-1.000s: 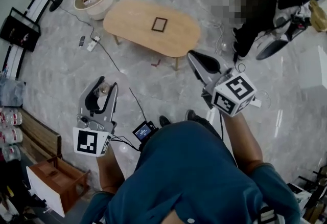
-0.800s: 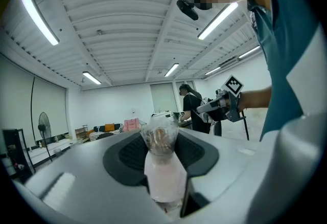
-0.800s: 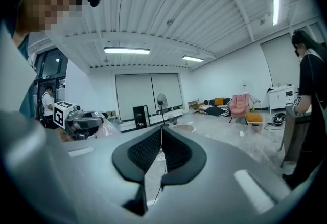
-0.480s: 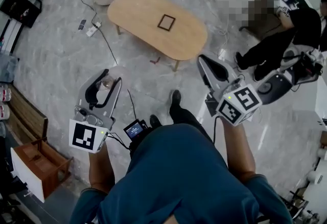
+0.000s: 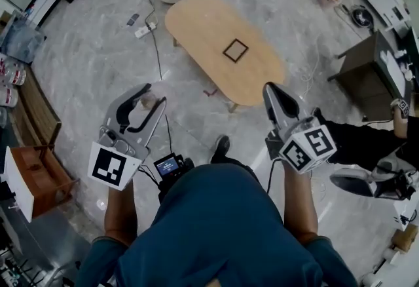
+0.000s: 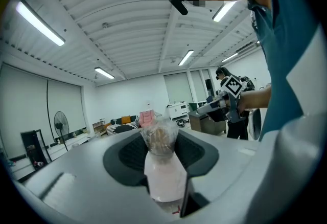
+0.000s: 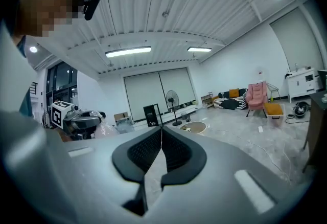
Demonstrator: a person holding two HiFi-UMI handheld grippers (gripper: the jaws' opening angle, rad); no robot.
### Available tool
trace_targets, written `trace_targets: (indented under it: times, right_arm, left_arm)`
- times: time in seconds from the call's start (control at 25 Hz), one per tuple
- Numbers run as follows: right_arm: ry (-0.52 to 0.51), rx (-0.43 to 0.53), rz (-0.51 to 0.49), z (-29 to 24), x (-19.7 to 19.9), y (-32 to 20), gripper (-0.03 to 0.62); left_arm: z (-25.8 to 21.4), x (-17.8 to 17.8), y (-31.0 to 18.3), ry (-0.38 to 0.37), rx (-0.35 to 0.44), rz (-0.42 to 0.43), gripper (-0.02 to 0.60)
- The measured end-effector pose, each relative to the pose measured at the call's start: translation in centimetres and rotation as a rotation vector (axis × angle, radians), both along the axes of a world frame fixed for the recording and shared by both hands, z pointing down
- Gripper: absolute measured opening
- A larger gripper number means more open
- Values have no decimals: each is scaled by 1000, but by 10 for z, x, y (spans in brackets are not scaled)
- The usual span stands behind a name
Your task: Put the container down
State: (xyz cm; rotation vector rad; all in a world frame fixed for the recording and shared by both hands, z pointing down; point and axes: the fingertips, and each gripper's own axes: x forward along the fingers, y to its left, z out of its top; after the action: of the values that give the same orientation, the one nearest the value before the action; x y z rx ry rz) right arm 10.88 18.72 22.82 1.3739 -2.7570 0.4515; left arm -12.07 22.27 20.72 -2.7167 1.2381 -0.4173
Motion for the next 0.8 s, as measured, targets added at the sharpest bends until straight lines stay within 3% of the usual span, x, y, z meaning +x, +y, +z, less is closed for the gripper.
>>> trace_targets:
  times: [0.2, 0.32, 0.44, 0.52, 0.8]
  right_arm:
    - [-43, -31, -34, 14, 25, -33, 11]
    - [-29, -7, -61, 18, 37, -51, 11]
    - [7, -2, -71, 19, 60, -67, 11]
    - [4, -17, -61, 20, 68, -72, 11]
    - [-12, -59, -23, 34, 71, -88, 11]
  left_arm:
    - [4, 27, -26, -36, -73, -57, 144]
    - [11, 35, -43, -81, -22, -55, 144]
    - [11, 59, -58, -52, 44, -46, 143]
    - [9, 68, -67, -18, 19, -46, 144]
    - [14, 79, -105, -34, 0, 14, 143]
